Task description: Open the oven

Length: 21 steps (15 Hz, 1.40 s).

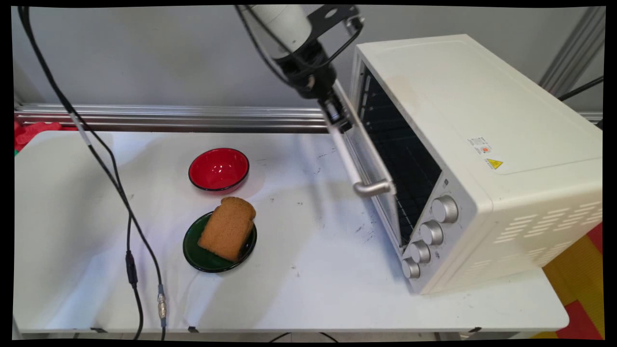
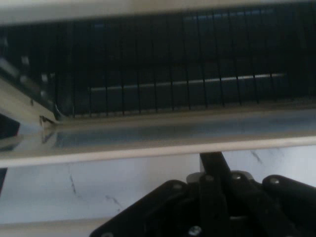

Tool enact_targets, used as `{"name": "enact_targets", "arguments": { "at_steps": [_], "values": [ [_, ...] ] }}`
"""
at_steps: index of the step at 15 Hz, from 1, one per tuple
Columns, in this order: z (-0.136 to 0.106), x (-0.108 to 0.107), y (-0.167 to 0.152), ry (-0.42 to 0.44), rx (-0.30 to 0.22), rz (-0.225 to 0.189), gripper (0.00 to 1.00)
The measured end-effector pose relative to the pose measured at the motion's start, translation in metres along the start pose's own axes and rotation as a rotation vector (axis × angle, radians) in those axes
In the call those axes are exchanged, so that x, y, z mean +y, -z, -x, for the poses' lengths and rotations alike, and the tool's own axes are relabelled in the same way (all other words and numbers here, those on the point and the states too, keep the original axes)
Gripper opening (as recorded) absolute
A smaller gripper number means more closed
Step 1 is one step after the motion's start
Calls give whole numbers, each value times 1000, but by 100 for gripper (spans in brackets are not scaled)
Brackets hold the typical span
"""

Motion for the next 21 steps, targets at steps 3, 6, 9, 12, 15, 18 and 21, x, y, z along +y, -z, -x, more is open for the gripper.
{"name": "enact_targets", "arguments": {
  "at_steps": [3,6,9,12,15,18,21],
  "values": [
    [18,-2,-3,-8,-19,5,0],
    [36,-6,-8,-11,-23,6,0],
    [59,-8,-16,-12,-14,15,0],
    [79,-12,-22,-23,8,23,0],
    [98,-13,-26,-33,32,39,0],
    [121,-14,-30,-42,56,57,0],
    [143,-15,-33,-50,75,70,0]
  ]
}}
